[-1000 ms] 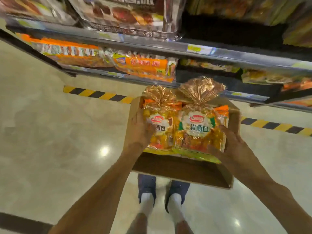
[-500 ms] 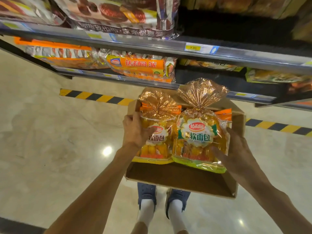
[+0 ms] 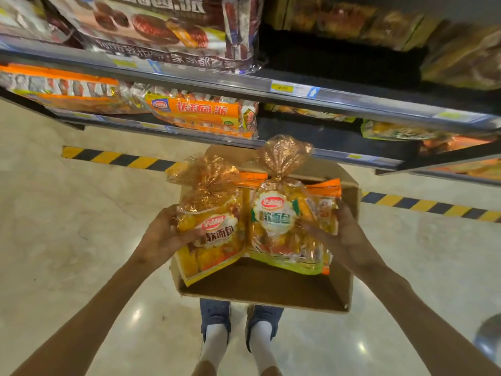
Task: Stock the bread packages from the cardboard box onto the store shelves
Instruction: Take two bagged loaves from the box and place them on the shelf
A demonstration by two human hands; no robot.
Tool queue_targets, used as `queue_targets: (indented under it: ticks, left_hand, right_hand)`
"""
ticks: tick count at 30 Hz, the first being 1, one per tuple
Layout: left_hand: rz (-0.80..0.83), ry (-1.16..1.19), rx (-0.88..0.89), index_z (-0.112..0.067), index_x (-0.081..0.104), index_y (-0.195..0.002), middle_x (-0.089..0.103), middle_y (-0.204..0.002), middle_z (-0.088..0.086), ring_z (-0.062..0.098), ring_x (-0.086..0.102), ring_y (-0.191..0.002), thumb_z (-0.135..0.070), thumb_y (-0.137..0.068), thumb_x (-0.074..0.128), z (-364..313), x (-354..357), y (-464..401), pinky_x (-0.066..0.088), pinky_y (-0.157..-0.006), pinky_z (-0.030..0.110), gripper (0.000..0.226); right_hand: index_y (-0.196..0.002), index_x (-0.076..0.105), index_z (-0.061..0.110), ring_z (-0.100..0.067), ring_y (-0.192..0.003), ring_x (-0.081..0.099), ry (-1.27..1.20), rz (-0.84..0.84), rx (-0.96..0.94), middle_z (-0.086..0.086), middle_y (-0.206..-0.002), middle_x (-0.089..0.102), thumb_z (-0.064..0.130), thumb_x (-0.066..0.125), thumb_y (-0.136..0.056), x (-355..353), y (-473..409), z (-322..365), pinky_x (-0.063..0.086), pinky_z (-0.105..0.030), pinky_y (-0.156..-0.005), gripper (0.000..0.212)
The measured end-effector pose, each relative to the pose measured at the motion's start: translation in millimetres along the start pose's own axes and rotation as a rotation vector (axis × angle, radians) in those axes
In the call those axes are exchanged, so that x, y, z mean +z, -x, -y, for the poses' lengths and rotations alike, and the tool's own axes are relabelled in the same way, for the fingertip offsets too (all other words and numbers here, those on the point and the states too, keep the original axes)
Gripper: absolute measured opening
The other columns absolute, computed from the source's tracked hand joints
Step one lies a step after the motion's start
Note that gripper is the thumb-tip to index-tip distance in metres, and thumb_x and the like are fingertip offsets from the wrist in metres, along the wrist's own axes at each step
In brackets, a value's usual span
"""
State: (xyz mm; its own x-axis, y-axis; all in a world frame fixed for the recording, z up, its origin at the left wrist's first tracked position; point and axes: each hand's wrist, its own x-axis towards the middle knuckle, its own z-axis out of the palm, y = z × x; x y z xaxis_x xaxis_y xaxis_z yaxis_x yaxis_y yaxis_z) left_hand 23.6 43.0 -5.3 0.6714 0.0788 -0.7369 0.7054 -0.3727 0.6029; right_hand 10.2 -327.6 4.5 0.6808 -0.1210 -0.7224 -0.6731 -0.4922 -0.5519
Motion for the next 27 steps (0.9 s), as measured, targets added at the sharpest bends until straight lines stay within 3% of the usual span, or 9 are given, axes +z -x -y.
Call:
queue_targets:
  ticks: [2, 5, 7, 9, 12, 16, 20, 23, 27]
  left_hand:
    - [0.001, 0.009, -0.005, -0.03, 0.057, -0.131, 0.069, -0.119, -0.009, 0.015, 0.064, -0.112, -0.028, -0.074, 0.091, 2, -9, 4, 0.06, -0.086, 0.034, 0.066]
    - [0.006, 0.045, 0.019, -0.028, 0.054, -0.136, 0.069, -0.125, -0.004, 0.018, 0.067, -0.114, -0.035, -0.072, 0.086, 3, -14, 5, 0.06, -0.085, 0.035, 0.073]
    - [0.007, 0.049, 0.029, -0.028, 0.052, -0.138, 0.069, -0.127, -0.002, 0.02, 0.067, -0.115, -0.039, -0.069, 0.083, 4, -14, 4, 0.06, -0.09, 0.041, 0.076]
    - [0.015, 0.054, 0.026, -0.03, 0.052, -0.138, 0.069, -0.128, -0.002, 0.021, 0.067, -0.115, -0.041, -0.069, 0.082, 7, -14, 2, 0.06, -0.093, 0.044, 0.076]
    - [0.025, 0.053, 0.027, -0.033, 0.054, -0.138, 0.069, -0.127, -0.006, 0.019, 0.067, -0.115, -0.043, -0.071, 0.083, 12, -17, -1, 0.061, -0.09, 0.042, 0.074]
    - [0.022, 0.061, 0.04, -0.033, 0.057, -0.136, 0.071, -0.126, -0.008, 0.016, 0.067, -0.114, -0.043, -0.07, 0.085, 13, -21, 1, 0.06, -0.089, 0.039, 0.072]
    - [0.013, 0.091, 0.062, -0.031, 0.06, -0.132, 0.072, -0.123, -0.009, 0.012, 0.067, -0.112, -0.04, -0.07, 0.085, -1, -28, 16, 0.058, -0.081, 0.026, 0.068]
    - [0.019, 0.101, 0.092, -0.032, 0.06, -0.131, 0.074, -0.119, -0.008, 0.013, 0.069, -0.109, -0.031, -0.075, 0.086, -23, -42, 34, 0.059, -0.079, 0.023, 0.062]
    - [0.056, 0.124, 0.159, -0.038, 0.059, -0.129, 0.075, -0.117, -0.015, 0.011, 0.073, -0.107, -0.029, -0.078, 0.084, -80, -77, 79, 0.063, -0.084, 0.03, 0.058]
  right_hand:
    - [-0.146, 0.035, 0.056, -0.022, -0.137, 0.055, 0.083, 0.003, 0.024, 0.016, -0.147, 0.056, 0.088, 0.07, -0.066, 4, -6, 12, 0.053, -0.059, -0.105, 0.093]
    - [-0.144, 0.04, 0.04, -0.024, -0.129, 0.058, 0.179, 0.031, 0.016, 0.005, -0.138, 0.063, 0.083, 0.068, -0.073, 17, -18, 26, 0.052, -0.047, -0.104, 0.088]
    - [-0.143, 0.04, 0.039, -0.027, -0.13, 0.057, 0.208, 0.03, 0.035, 0.003, -0.137, 0.062, 0.093, 0.065, -0.062, 31, -27, 32, 0.052, -0.051, -0.105, 0.101]
    - [-0.146, 0.039, 0.031, -0.029, -0.131, 0.055, 0.2, 0.008, 0.061, -0.002, -0.14, 0.057, 0.086, 0.071, -0.06, 41, -37, 35, 0.052, -0.054, -0.105, 0.107]
    - [-0.139, 0.048, 0.029, -0.025, -0.119, 0.063, 0.153, 0.01, 0.096, -0.002, -0.134, 0.06, 0.073, 0.081, -0.056, 46, -47, 42, 0.056, -0.052, -0.1, 0.1]
    - [-0.113, 0.061, 0.036, -0.02, -0.109, 0.069, 0.145, 0.086, 0.059, 0.006, -0.116, 0.072, 0.056, 0.088, -0.069, 41, -48, 41, 0.058, -0.045, -0.095, 0.055]
    - [-0.137, 0.052, 0.026, -0.009, -0.102, 0.07, 0.084, 0.096, 0.018, 0.016, -0.111, 0.068, 0.043, 0.089, -0.077, 24, -23, 54, 0.058, -0.03, -0.079, 0.073]
    - [-0.132, 0.052, 0.027, 0.009, -0.083, 0.071, 0.003, 0.095, -0.035, 0.023, -0.104, 0.067, 0.029, 0.088, -0.081, -1, 3, 70, 0.055, -0.012, -0.066, 0.062]
    - [-0.132, 0.058, 0.026, 0.001, -0.095, 0.075, -0.088, 0.103, -0.112, 0.013, -0.113, 0.075, 0.03, 0.088, -0.08, -46, 54, 117, 0.06, -0.017, -0.072, 0.06]
